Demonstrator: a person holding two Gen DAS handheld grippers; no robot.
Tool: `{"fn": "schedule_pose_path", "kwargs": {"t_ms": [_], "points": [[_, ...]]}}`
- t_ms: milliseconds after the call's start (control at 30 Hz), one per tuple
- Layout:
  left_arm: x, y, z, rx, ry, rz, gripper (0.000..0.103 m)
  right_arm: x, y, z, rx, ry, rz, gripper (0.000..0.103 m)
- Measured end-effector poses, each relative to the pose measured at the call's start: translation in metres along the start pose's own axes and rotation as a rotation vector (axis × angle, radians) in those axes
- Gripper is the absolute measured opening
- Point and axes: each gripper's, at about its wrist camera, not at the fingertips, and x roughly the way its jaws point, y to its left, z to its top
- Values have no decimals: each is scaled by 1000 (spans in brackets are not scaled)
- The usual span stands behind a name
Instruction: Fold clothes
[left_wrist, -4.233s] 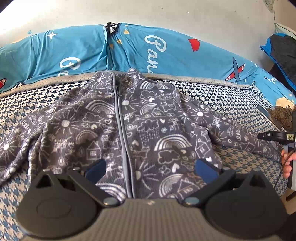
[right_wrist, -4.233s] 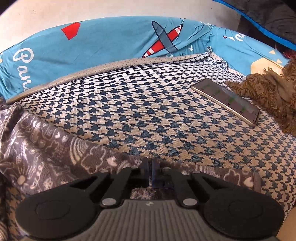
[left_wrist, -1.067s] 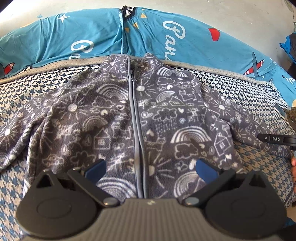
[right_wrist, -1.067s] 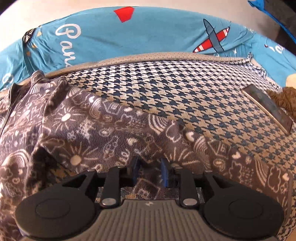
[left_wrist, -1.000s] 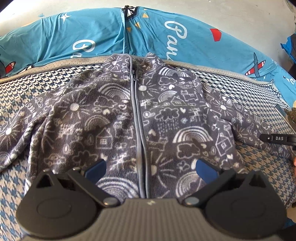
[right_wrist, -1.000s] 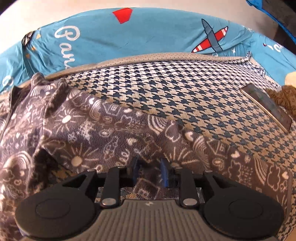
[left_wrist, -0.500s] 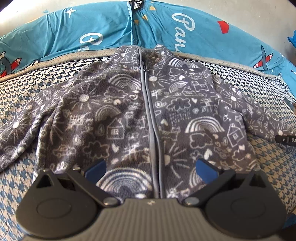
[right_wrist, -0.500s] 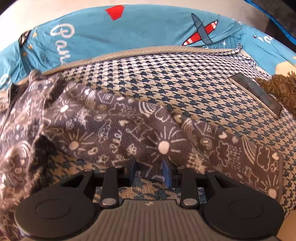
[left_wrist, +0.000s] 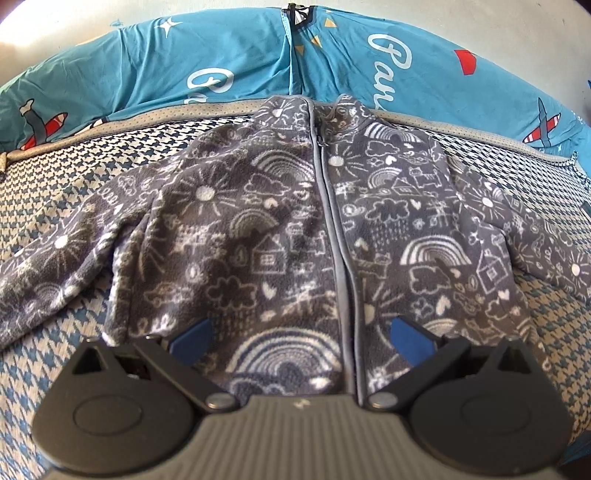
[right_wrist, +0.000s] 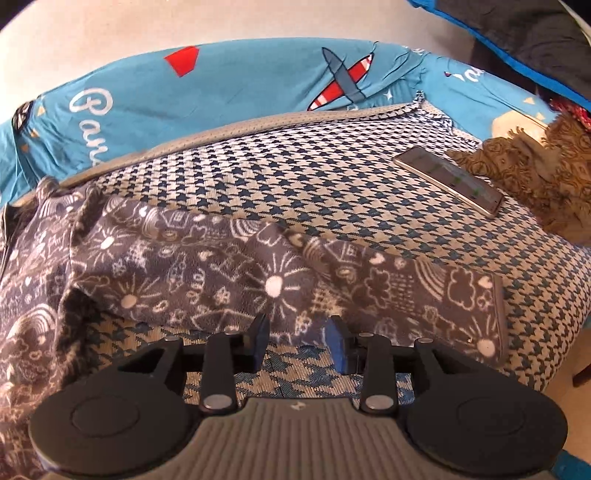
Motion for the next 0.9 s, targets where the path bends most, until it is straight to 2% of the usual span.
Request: {"fn": "schedule_pose_path", "kwargs": {"t_ms": [200,400,533,900], "points": [[-3,8,-1,-5,-3,24,103,-4,0,-5,-34,-5,-16,33],[-7,15,-2,-21,-4,37,103,-7,-10,-8,23,17,-4,33],[-9,20,-3,-34,-2,47,103,-10,-25,-12,113,48,36,35],[-14,24,-2,-48,-16,33,103,-22,-91,-25,333,46,143,37]]}}
